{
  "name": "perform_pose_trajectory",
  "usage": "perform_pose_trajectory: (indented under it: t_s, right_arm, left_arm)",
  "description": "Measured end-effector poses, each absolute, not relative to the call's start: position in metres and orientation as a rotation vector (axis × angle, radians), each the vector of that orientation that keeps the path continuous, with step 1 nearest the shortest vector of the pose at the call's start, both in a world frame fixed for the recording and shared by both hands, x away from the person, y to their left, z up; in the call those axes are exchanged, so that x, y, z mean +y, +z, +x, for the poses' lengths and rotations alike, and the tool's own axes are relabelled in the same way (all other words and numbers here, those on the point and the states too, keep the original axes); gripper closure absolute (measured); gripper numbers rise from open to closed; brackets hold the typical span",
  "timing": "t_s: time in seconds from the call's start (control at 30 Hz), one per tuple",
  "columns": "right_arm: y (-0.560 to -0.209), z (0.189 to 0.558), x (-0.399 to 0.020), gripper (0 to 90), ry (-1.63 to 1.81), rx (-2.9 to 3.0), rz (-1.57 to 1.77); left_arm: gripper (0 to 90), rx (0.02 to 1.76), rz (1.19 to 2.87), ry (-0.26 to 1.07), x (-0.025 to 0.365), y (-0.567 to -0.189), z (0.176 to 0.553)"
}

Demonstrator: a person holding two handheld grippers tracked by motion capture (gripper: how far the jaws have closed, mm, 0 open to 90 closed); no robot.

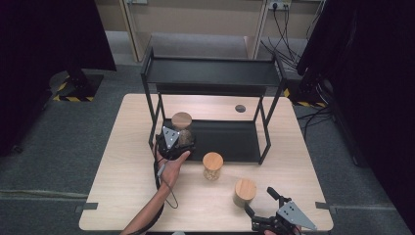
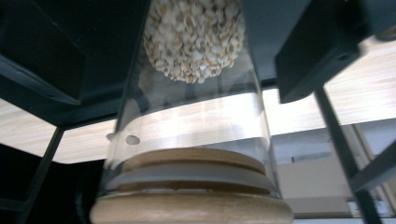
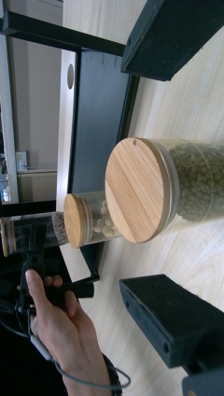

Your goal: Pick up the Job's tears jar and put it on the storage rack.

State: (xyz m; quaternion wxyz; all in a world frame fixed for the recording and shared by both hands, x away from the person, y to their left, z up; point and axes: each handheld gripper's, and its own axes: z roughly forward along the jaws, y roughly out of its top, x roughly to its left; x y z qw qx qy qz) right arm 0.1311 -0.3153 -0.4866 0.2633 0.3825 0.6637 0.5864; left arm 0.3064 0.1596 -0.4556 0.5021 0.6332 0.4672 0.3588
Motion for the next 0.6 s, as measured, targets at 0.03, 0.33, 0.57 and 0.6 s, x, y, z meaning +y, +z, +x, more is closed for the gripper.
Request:
perform_pose_trajectory:
  t_s: [0.03,0.33,0.57,0.6]
  right_arm:
    - [-0.487,0.131,-0.315,0.7,1.587,1.793,1.037]
    - [-0.487,0.131,-0.315,0.7,1.587,1.794,1.034]
    - [-0.487,0.131,-0.315,0.7,1.587,1.794,1.030]
    - [-0.487,0.131,-0.315,0.7,1.588,1.794,1.030]
  left_arm:
    - [0.5,1.128,1.545,0.868,0.160,-0.453,0.305]
    - [1.1,1.107,1.541,0.812,0.171,-0.446,0.289]
    - [1.2,1.042,1.544,0.766,0.180,-0.442,0.270]
    - [1.2,1.034,1.544,0.762,0.181,-0.441,0.267]
